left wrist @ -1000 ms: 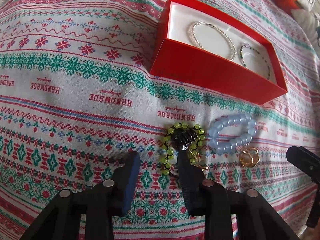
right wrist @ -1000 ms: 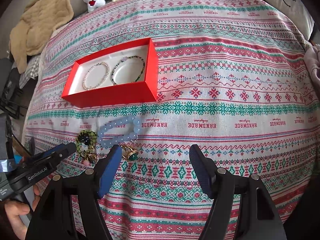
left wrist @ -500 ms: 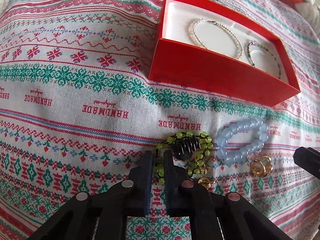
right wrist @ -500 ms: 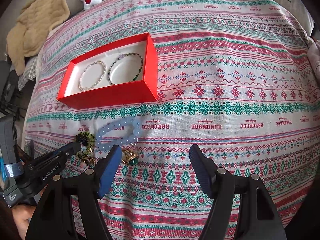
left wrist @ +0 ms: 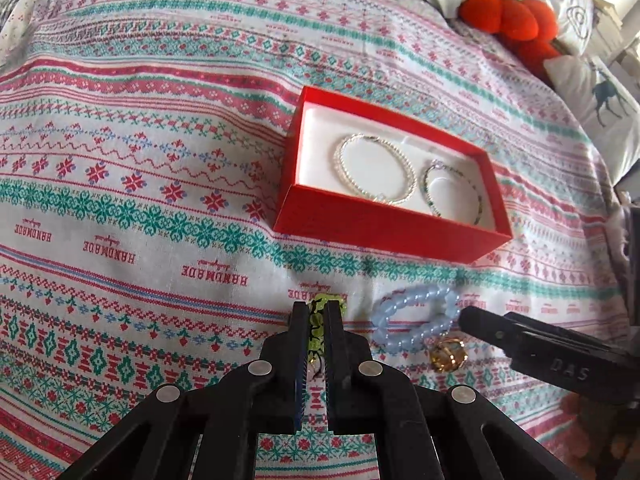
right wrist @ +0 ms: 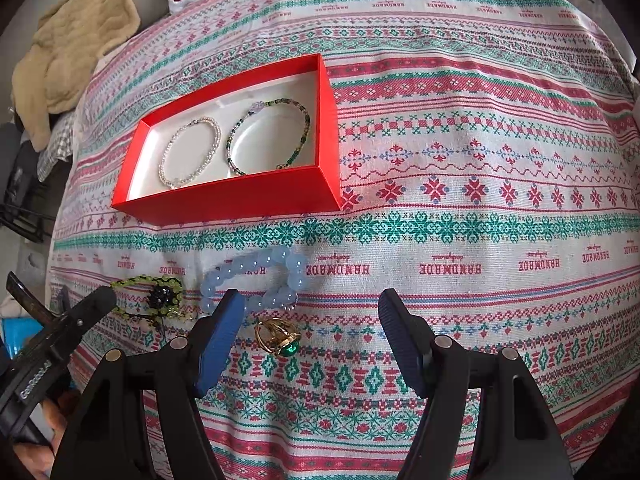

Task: Organize jewelry
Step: 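Lift the green bracelet with the left tool while the right tool grasps the blue bead bracelet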

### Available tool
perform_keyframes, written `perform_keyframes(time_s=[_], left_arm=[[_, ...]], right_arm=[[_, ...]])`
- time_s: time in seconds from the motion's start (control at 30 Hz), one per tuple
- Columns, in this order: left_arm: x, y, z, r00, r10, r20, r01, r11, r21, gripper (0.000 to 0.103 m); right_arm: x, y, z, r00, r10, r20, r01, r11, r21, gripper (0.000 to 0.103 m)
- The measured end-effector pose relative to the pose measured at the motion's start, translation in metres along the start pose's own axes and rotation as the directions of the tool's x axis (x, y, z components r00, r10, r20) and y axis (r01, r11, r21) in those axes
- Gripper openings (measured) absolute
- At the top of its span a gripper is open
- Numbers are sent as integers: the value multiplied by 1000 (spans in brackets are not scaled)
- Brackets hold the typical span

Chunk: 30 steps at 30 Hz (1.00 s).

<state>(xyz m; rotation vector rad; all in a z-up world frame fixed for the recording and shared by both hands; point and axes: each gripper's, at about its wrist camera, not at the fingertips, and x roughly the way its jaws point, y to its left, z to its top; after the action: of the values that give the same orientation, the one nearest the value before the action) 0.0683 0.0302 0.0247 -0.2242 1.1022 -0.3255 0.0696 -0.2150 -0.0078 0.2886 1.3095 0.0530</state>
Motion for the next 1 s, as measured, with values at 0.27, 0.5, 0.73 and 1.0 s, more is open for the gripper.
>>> perform_keyframes(time_s=[0.27,0.5,0.73,1.0], left_arm=[[-25,-9,6,997,-47,67,44,998,46,1],[-27,2,6,997,-44,67,43,999,26,1],[-24,6,6,998,-36,58,35,999,18,1],[-20,8,5,999,-19,49,19,1000,12,1]], right_arm=[[8,7,5,1000,-4,-7,4,1000,-1,73],[19,12,10,1000,20,-10,-20,1000,10,63],[30,15,16,1000,-10,5,10,1000,9,39],[32,21,17,999,-44,24,45,998,-44,12]])
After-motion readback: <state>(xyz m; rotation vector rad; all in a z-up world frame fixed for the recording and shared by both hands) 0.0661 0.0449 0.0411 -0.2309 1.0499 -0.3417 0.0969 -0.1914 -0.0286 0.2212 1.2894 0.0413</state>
